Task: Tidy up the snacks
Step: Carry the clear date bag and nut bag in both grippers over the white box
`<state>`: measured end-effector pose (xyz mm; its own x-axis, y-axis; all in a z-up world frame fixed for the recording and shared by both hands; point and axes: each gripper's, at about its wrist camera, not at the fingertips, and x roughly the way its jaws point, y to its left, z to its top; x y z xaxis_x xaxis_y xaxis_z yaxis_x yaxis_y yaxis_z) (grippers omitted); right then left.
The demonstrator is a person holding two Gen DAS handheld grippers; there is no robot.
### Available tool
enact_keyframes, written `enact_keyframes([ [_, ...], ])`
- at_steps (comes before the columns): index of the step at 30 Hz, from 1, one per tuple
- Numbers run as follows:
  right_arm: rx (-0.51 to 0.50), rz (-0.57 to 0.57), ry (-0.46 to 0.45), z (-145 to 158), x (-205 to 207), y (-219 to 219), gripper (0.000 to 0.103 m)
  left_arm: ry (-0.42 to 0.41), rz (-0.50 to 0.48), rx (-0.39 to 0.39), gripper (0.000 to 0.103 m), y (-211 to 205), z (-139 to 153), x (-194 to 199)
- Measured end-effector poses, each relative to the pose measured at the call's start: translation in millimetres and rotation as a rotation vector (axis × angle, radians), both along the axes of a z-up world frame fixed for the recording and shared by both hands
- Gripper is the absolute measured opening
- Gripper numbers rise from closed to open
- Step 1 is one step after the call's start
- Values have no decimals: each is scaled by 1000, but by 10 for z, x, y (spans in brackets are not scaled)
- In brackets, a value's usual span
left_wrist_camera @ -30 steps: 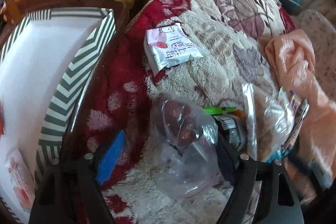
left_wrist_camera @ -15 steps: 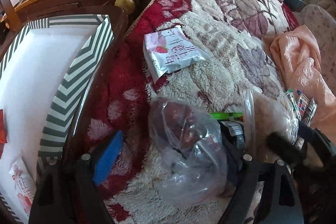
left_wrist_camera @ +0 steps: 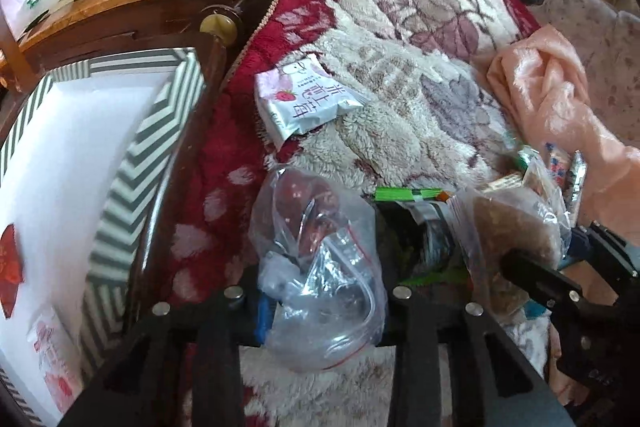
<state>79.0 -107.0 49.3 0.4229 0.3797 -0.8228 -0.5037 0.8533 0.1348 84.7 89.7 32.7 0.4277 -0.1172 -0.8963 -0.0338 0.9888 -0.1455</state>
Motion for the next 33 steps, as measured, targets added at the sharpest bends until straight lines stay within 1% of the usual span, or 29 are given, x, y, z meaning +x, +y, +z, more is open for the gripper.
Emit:
enact_keyframes([
  [7,40,-13,-10,170,-214,-93,49,-43,3,-70,36,145,215,-312],
  [11,63,-13,-7,236,-327,-102,49,-66,13,-86,36,206,325,-464],
  [15,66,1,-15,299,-450,-48,49,-81,28,-57,36,248,397,-590],
  [20,60,22,-22,341,-581,55,49,-91,42,-41,36,284,446,-696],
  [29,56,75,-29,420,-731,296,49,-125,69,12,36,385,572,-894],
  [33,53,99,-36,472,-780,413,49,-135,95,15,36,497,615,-957],
])
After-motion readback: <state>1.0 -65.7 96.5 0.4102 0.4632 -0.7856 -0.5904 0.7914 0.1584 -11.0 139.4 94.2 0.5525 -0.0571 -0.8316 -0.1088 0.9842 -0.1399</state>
